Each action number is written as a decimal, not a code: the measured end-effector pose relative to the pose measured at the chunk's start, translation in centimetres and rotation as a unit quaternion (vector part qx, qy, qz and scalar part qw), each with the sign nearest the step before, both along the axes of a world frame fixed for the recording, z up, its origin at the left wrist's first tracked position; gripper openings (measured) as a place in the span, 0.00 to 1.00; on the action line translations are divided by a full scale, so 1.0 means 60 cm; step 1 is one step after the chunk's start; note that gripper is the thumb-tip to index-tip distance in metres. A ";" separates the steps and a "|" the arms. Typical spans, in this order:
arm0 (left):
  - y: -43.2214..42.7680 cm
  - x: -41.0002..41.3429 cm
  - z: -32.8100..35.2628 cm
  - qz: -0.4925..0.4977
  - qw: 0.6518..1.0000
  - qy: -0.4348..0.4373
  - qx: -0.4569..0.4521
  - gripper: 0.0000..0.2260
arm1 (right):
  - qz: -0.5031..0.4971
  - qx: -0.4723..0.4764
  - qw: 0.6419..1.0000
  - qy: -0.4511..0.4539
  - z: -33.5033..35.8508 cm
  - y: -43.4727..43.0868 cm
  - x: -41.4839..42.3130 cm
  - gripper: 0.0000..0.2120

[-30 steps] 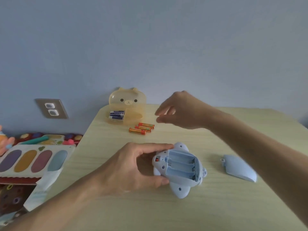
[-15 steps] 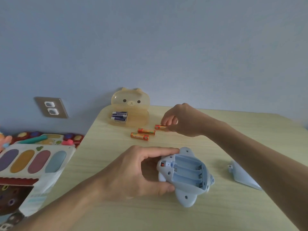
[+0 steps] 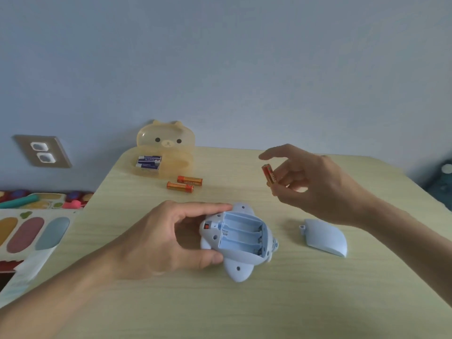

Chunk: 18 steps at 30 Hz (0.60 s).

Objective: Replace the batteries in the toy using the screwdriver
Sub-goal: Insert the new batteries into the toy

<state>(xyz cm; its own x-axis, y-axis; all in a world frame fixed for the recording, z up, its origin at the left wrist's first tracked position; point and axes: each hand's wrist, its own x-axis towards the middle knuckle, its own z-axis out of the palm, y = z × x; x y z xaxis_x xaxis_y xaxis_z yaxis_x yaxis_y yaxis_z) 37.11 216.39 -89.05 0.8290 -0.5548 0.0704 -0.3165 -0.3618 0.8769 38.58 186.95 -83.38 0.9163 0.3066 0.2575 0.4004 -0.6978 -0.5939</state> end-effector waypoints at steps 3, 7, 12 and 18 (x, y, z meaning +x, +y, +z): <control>0.000 0.001 -0.002 -0.005 1.000 0.001 -0.010 0.32 | 0.024 0.034 0.999 -0.029 0.008 -0.003 -0.043 0.19; 0.000 0.000 -0.001 -0.008 1.000 -0.010 -0.019 0.31 | 0.062 0.076 0.994 -0.048 0.007 0.011 -0.072 0.17; -0.004 -0.003 0.000 -0.016 0.999 -0.019 -0.026 0.30 | 0.118 -0.022 0.984 -0.132 -0.007 0.049 -0.078 0.14; -0.005 -0.006 0.004 -0.015 0.999 -0.020 -0.025 0.28 | 0.154 -0.129 0.958 -0.204 -0.029 0.059 -0.066 0.11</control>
